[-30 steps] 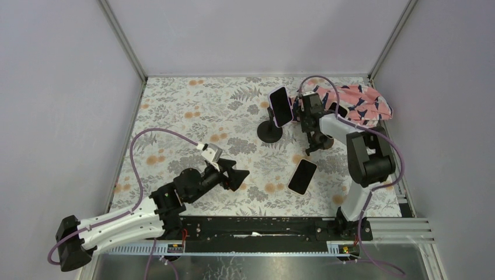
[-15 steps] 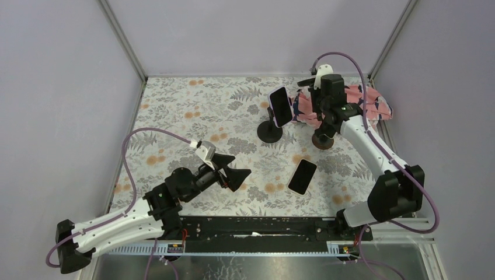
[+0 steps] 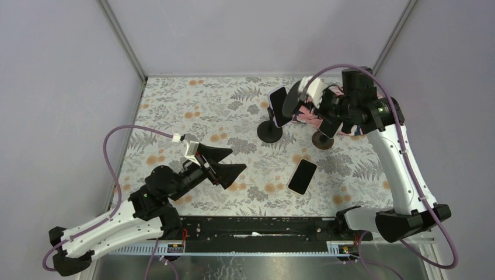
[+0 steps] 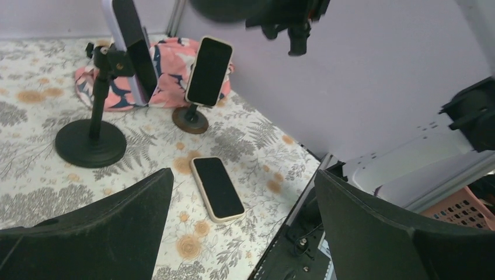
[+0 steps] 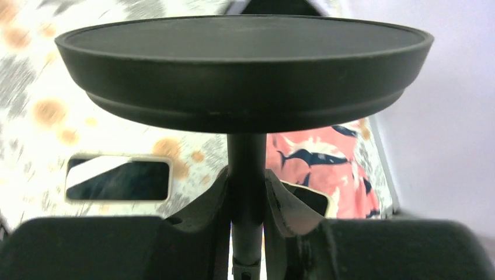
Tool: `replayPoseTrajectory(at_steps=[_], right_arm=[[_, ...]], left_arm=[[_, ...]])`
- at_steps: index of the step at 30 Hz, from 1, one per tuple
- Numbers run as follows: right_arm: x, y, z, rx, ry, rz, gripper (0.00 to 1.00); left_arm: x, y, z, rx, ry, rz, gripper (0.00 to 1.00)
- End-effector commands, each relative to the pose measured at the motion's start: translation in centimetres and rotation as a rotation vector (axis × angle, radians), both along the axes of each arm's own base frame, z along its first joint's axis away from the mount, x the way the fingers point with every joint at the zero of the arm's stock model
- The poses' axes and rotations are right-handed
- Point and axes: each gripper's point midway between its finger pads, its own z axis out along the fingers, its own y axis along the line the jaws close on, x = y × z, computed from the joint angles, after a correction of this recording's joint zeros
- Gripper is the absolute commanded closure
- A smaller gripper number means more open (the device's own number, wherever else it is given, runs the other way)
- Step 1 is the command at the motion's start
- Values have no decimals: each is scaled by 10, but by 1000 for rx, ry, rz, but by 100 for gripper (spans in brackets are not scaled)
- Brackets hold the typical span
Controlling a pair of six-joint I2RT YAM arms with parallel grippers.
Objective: Place the phone on the phone stand
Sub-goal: Pick up the phone stand at the center of the board.
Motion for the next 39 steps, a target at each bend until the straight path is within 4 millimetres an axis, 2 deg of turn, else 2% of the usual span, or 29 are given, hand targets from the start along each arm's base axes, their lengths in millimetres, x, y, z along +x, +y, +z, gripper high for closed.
replayPoseTrajectory(at_steps=[1, 4, 8, 13, 17, 22, 26, 29, 31, 35, 39], right_arm=[[-82, 25, -35, -227, 126, 461, 100], [-95, 25, -69, -409, 203, 476, 100], [-108, 43, -100, -487, 285, 489, 100], [-110, 71, -127, -533, 382, 442, 100], [-113, 93, -147, -520, 536, 409, 100], [-122, 108, -158, -508, 723, 372, 100], [-121, 114, -171, -506, 792, 301, 100], [-128, 123, -176, -469, 864, 281, 100], [-129, 129, -178, -449, 887, 277, 100], [-128, 135, -182, -433, 913, 258, 99], [-133, 142, -184, -401, 953, 256, 98]], left_arm=[[-10, 0, 3, 53, -31, -58, 2], [-13, -5, -2, 44, -17, -82, 1], [-7, -10, -19, 19, 69, -58, 1], [-1, -17, -65, -21, 225, 0, 1], [-1, -20, -86, -34, 244, 50, 1], [6, -13, -116, 109, 117, 134, 1], [10, -10, -115, 85, 16, 166, 1], [18, -4, -123, 93, -24, 230, 1], [24, -2, -131, 113, -28, 273, 1], [29, -12, -135, 130, -28, 291, 2], [42, -12, -147, 164, 13, 380, 7]])
